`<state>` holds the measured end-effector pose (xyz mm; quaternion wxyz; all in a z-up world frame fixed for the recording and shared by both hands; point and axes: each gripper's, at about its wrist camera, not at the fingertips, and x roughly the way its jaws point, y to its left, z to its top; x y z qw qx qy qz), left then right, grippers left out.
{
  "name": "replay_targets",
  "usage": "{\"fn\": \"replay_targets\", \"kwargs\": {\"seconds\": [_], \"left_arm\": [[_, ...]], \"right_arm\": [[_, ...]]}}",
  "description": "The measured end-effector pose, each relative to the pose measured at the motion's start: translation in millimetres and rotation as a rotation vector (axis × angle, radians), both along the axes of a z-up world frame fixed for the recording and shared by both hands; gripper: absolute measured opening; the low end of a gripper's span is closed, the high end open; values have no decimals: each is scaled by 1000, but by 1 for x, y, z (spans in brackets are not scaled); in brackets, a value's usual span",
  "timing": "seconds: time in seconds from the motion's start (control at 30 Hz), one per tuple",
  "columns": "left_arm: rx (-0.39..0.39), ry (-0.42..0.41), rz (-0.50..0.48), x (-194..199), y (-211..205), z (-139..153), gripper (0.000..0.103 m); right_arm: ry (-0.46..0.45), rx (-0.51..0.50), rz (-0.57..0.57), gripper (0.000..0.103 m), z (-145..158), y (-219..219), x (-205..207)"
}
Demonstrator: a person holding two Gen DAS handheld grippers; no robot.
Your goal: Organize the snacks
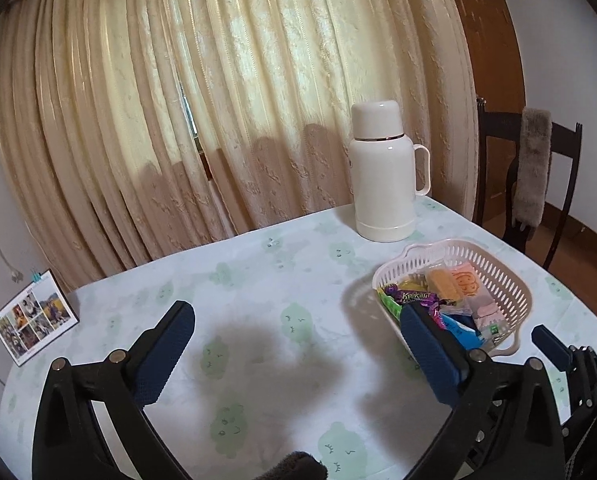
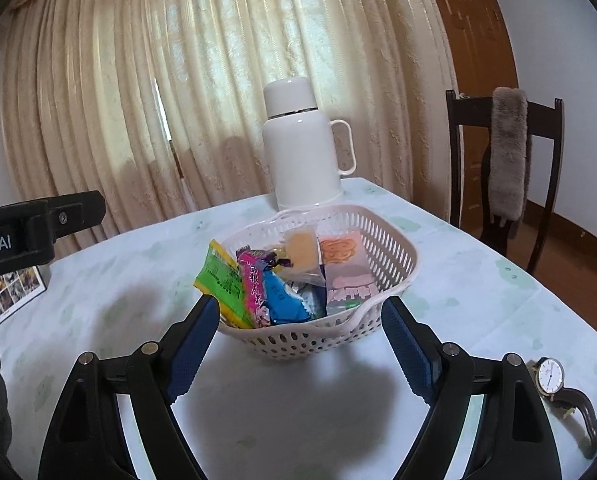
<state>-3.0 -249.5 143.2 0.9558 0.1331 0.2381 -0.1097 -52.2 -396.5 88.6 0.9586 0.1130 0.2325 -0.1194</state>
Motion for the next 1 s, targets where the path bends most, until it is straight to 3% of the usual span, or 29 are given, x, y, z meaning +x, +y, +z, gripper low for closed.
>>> {"fn": "replay_targets", "kwargs": {"seconds": [0.63,1.0], "left_arm": [[54,14,-15,1,-8,-13,103],[125,0,-1,4,-12,-23,103]], "right_arm": [[27,16,-17,84,-3,-5,1],[31,17,-17,84,-3,-5,1]]}}
